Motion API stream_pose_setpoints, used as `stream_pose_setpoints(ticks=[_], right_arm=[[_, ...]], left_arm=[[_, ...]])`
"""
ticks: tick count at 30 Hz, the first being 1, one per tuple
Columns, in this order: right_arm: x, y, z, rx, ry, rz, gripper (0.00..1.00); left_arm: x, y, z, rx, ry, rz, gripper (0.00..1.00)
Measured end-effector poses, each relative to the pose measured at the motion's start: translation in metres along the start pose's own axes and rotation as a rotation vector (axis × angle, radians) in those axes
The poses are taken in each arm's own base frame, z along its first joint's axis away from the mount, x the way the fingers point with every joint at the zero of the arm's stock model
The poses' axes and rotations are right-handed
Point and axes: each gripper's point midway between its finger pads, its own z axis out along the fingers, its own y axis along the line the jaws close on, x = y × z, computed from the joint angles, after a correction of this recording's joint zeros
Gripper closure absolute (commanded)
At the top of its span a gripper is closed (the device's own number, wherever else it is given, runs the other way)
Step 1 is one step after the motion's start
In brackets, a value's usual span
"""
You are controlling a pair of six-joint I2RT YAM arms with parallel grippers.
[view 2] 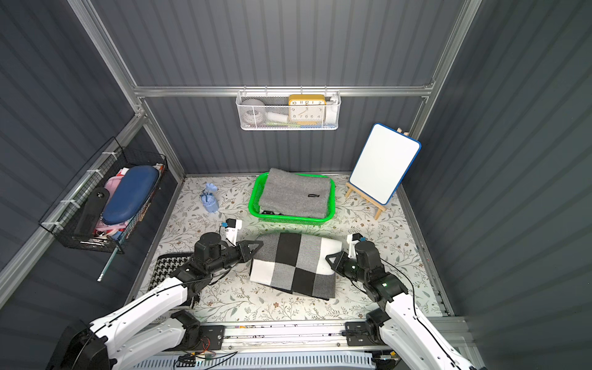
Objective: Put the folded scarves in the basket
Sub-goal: Move the scarf to the center of the board.
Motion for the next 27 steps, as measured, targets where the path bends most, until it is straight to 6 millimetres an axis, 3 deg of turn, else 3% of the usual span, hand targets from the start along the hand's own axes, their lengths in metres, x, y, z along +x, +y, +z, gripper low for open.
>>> stream_pose_setpoints(ticks=[10, 15, 18, 20, 22, 24, 26, 27], right_arm=[[-0.027, 0.024, 0.003, 0.02, -0.027, -0.036, 1.0], [-0.032, -0.003, 0.016, 0.153, -0.035, -0.012, 1.0], [-0.032, -0.019, 0.023, 0.221, -0.033, -0.001, 0.91], [-0.032, -0.028, 0.028, 0.262, -0.028, 0.003, 0.91], [-0.032, -0.038, 0.034, 0.312, -0.013, 0.007, 0.85], [-0.034, -0.046, 0.04, 0.356, -0.004, 0.01, 0.71], [-0.04, -0.051, 0.044, 0.4, -0.009, 0.003, 0.54], [-0.044, -0.055, 0.045, 0.423, -0.012, -0.002, 0.49]], left_arm=[[-0.012, 0.005, 0.005, -0.044, -0.031, 0.013, 1.0], [0.007, 0.029, 0.021, -0.101, 0.035, -0.028, 0.97], [0.018, 0.041, 0.03, -0.13, 0.073, -0.045, 0.92], [0.023, 0.049, 0.035, -0.145, 0.092, -0.053, 0.88], [0.028, 0.056, 0.042, -0.162, 0.113, -0.063, 0.79], [0.028, 0.062, 0.048, -0.177, 0.122, -0.058, 0.63], [0.026, 0.065, 0.054, -0.191, 0.122, -0.053, 0.3], [0.022, 0.066, 0.058, -0.195, 0.118, -0.055, 0.25]])
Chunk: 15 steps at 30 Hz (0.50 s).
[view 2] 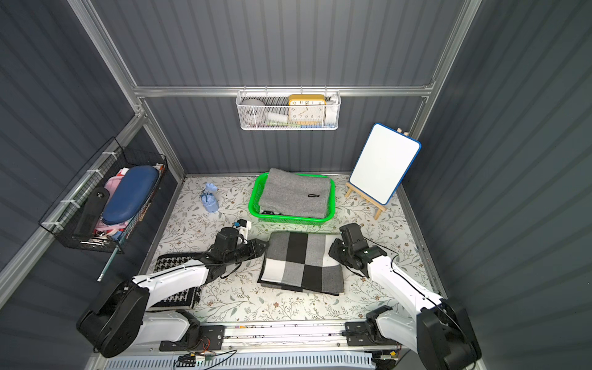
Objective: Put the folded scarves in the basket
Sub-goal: Move the scarf to the center of the board.
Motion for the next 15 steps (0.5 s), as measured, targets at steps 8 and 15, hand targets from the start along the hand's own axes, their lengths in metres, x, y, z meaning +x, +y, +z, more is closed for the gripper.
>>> stream_pose_setpoints(ticks=[8, 15], right_arm=[[-0.006, -0.011, -0.002, 0.079, 0.019, -0.017, 0.45], [0.024, -0.035, -0.031, 0.054, 0.023, -0.008, 0.44]], left_arm=[[-0.01, -0.006, 0.0, 0.004, -0.019, 0.009, 0.23], [0.02, -0.008, -0.031, 0.041, 0.034, 0.006, 0.29]])
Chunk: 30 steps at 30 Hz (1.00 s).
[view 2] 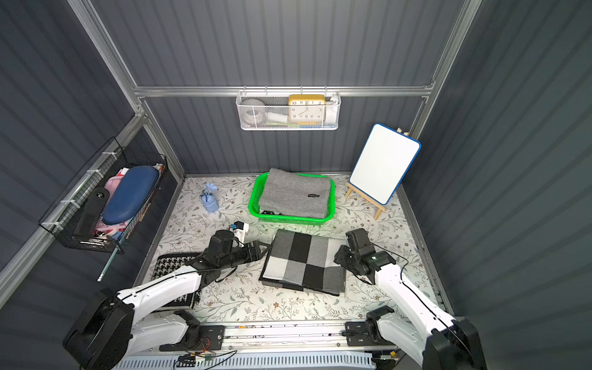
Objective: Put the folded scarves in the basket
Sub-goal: Move the scarf to the center of the board.
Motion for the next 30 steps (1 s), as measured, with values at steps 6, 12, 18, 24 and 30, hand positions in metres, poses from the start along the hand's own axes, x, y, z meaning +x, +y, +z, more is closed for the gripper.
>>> stream_pose_setpoints(ticks=[6, 12, 18, 24, 30], right_arm=[[0.027, -0.018, -0.006, -0.041, 0.013, 0.053, 0.43], [0.038, -0.024, -0.002, -0.044, 0.045, 0.095, 0.43], [0.042, -0.024, 0.002, -0.036, 0.073, 0.109, 0.43], [0.04, -0.021, 0.003, -0.048, 0.067, 0.116, 0.43], [0.038, -0.02, 0.004, -0.058, 0.059, 0.121, 0.43]], left_arm=[[0.036, 0.007, -0.014, 0.018, 0.087, -0.046, 0.33], [0.058, 0.017, -0.015, -0.001, 0.15, -0.114, 0.35], [0.076, 0.021, -0.014, -0.014, 0.195, -0.166, 0.32], [0.098, 0.021, -0.006, -0.028, 0.259, -0.214, 0.34], [0.103, 0.02, 0.006, -0.037, 0.286, -0.245, 0.39]])
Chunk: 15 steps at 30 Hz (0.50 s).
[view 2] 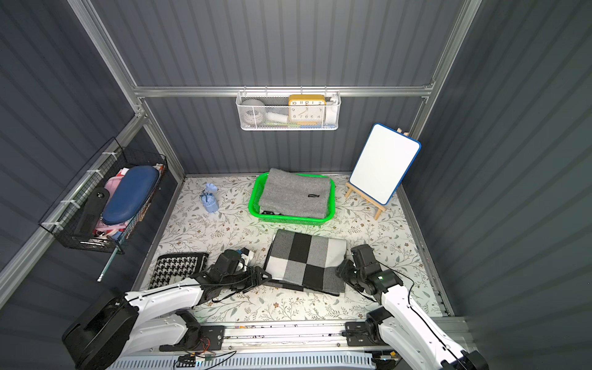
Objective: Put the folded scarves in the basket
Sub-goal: Move the scarf to the center of the board.
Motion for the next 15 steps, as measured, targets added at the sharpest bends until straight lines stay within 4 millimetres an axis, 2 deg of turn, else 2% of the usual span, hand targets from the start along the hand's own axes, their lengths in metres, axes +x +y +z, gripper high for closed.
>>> stream_pose_setpoints(ticks=[7, 15], right_arm=[[0.002, -0.003, 0.002, 0.005, 0.006, 0.011, 0.43], [0.004, -0.006, 0.004, 0.01, 0.012, 0.013, 0.43]], left_arm=[[-0.011, -0.003, 0.004, -0.018, -0.027, -0.007, 0.42], [-0.019, -0.006, 0.002, -0.019, -0.06, -0.007, 0.5]])
